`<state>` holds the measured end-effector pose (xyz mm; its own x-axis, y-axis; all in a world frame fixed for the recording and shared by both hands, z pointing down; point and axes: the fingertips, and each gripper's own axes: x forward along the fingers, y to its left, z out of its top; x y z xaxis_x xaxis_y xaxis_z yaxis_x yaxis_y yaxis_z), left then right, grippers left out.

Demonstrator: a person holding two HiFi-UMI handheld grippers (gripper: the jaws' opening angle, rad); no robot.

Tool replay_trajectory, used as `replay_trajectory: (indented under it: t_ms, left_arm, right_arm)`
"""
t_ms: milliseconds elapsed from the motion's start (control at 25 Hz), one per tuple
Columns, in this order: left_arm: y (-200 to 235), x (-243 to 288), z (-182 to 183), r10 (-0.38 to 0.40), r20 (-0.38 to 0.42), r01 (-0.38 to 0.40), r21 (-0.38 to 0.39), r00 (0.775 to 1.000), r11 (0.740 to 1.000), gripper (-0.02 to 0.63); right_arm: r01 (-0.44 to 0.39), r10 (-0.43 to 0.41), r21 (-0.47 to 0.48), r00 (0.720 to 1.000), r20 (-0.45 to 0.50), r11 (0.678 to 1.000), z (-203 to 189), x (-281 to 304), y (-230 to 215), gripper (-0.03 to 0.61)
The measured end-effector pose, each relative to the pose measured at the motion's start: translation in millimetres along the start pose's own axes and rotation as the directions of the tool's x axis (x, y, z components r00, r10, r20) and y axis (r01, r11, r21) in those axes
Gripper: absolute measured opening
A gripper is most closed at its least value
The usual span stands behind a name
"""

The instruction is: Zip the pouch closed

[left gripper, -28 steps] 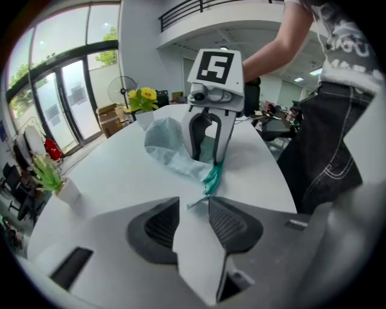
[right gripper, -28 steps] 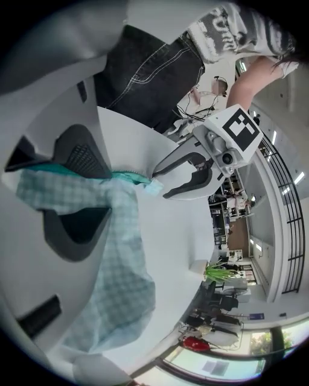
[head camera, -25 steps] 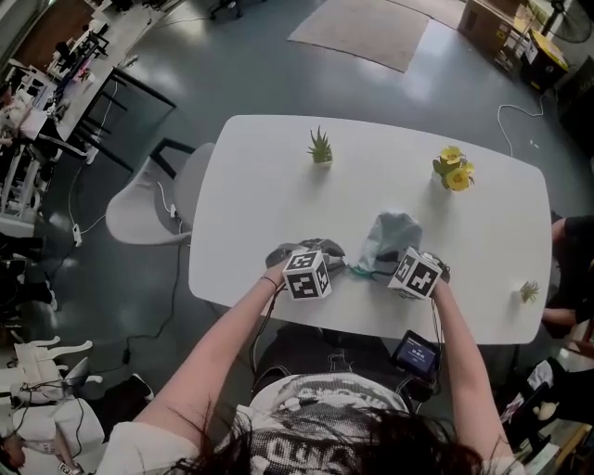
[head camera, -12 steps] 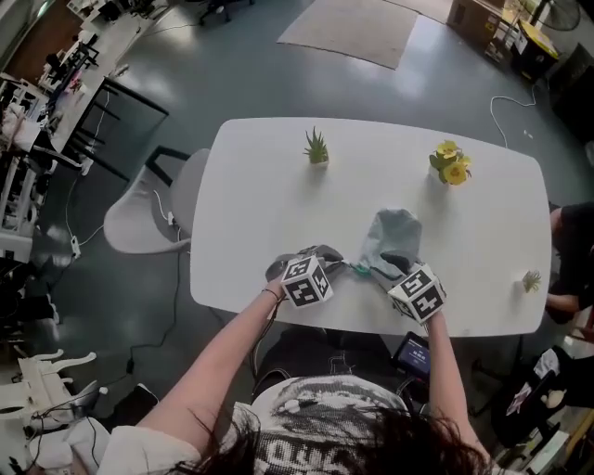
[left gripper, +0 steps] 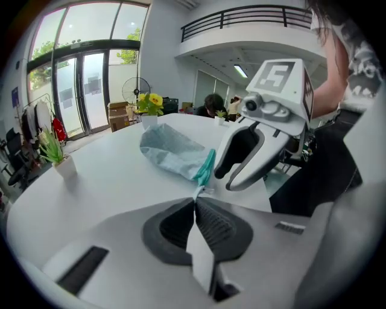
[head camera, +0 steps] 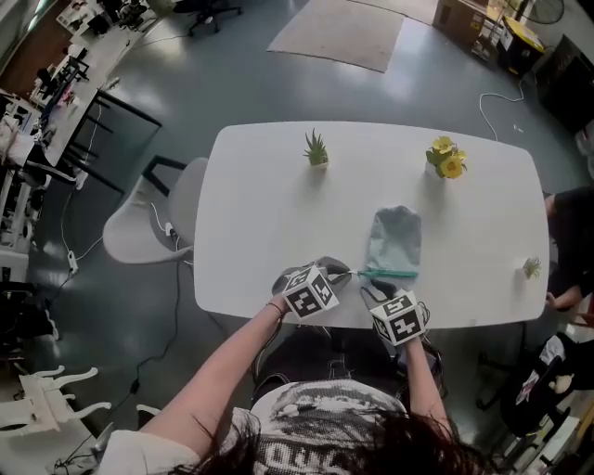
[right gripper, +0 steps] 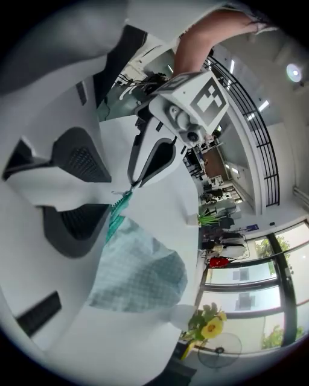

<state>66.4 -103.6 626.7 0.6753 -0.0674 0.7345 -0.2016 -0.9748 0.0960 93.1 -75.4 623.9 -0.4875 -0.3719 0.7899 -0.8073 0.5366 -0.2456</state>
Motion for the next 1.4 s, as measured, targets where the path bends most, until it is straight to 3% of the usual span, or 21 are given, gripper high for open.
replay_trajectory:
  t_ms: [200,400,1040,1280,1400]
  left_arm:
    - [-14.6,-5.5,1.5,-0.030,0.024,0.030,0.010,0.999,1.000,0.017]
    - [-21.3,-8.1,0.4,-0.047,0.033,0.046,0.022,0.998,0.999,0.015]
    - [-27.1,-15.1,-2.5,-0.044,0.028,0.044,0.006,0.999,0.999,0.012]
    - [-29.1,-16.8,-3.4,-0.057,0.025,0.057,0.024,0.998,0.998,0.012]
    - [-28.1,-16.1,-5.1,-0.050,0.020,0.049,0.034,0.999,0.998,0.012]
  right_arm:
    - [0.028,-0.027,0.061,1.000,-0.010,0.998,-4.0,9.1,5.5,0.096]
    - [0.073,-0.072,0.096,0.997,-0.006,0.993,-4.4,12.6,5.6,0.014]
    - [0.153,-0.161,0.282,0.987,0.007,0.947,-20.0,0.6,0.5,-0.001]
    - [0.156,-0.165,0.293,0.986,0.006,0.943,-26.4,-2.8,-4.7,0.000]
    - [0.203,-0.206,0.293,0.978,-0.021,0.934,-34.4,-4.4,-15.9,-0.001]
